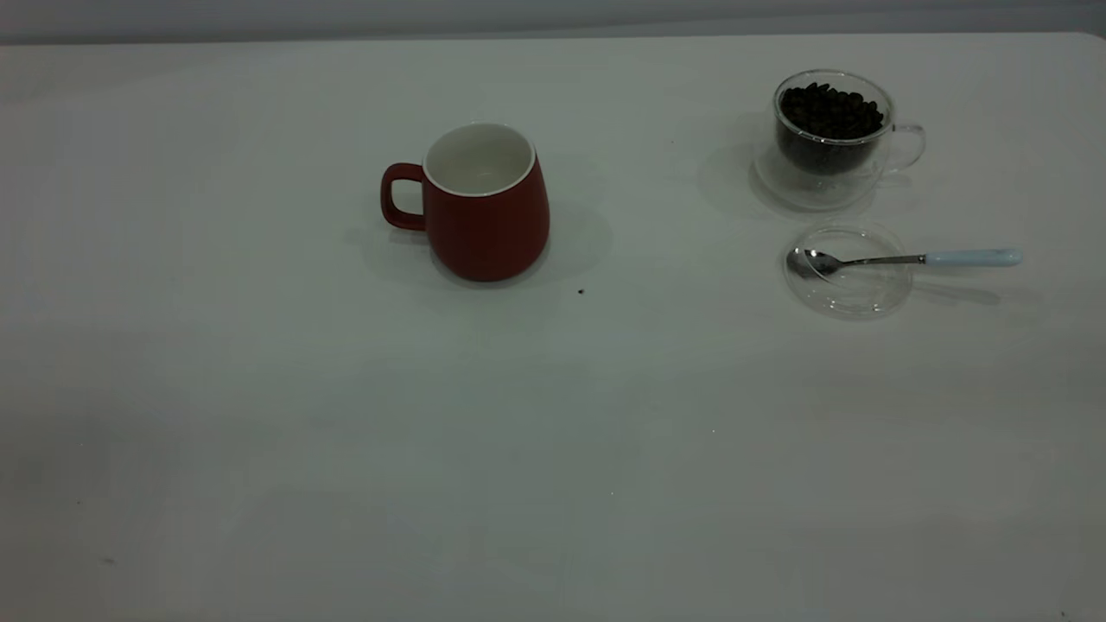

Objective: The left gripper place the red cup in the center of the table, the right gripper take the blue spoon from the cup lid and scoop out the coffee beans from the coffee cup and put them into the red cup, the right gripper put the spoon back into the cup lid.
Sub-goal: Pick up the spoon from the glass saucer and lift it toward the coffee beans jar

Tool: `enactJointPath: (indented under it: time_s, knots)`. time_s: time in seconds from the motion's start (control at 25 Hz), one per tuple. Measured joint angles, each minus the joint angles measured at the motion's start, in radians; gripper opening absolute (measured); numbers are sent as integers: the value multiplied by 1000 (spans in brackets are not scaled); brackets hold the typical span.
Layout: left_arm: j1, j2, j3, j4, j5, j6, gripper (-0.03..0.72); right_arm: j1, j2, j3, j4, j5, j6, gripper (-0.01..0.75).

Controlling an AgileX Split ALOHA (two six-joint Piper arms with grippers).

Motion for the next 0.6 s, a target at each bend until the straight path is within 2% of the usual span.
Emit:
enactJointPath:
  time_s: [0.12,0.24,0.32,0.4,0.48,0.6]
  knots:
    - [0,0,0,0,0,0,587,0,174,0,56,-130,-86,582]
    - [0,0,0,0,0,0,587,0,395,0,71,-322,-181,594]
    - [0,0,0,0,0,0,587,0,564,0,130,-498,-212,597]
    - [0,0,0,0,0,0,587,5,720,-9,205,-615,-259,596]
    - [0,0,0,0,0,0,587,13,890,-34,260,-676,-332,595]
    - [0,0,0,0,0,0,587,15,1109,-100,370,-678,-440,590]
